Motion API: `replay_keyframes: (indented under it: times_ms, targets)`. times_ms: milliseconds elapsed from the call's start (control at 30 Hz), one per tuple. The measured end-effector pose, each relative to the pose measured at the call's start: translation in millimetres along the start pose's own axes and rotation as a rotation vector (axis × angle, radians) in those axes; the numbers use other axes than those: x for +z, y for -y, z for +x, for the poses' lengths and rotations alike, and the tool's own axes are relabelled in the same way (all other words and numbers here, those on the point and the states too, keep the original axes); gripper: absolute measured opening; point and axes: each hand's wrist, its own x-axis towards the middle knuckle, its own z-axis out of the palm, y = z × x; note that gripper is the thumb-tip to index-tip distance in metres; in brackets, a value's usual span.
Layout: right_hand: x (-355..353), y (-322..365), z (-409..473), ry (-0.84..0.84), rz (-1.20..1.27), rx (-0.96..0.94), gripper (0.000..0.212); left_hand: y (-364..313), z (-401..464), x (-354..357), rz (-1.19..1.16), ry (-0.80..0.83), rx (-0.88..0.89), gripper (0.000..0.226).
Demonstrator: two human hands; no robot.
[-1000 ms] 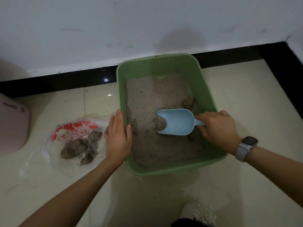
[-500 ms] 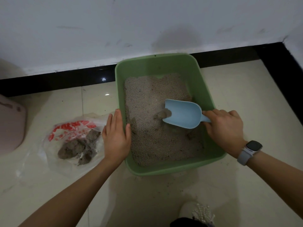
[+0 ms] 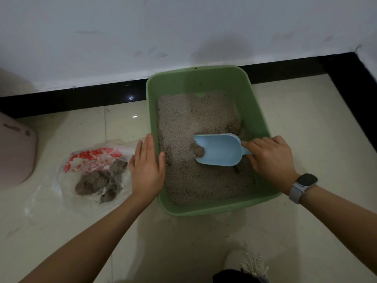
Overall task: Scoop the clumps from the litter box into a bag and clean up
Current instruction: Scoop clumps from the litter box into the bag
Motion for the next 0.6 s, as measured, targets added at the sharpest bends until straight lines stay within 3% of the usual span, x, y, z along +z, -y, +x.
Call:
replay_keyframes:
  times_ms: [167, 267, 600]
  targets:
    - [-5, -11, 30, -0.045, 0.037, -0.116, 0.025, 0, 1, 1, 0.008, 0.008, 0.004, 0.06]
    - [-8, -19, 50, 0.031, 0.097, -0.167, 0.023, 0, 1, 2, -0.001, 0.004, -0.005, 0.055]
    - [15, 3, 57, 0.305, 0.442, 0.115, 0.027, 2, 0, 3, -0.031, -0.012, 0.0, 0.063]
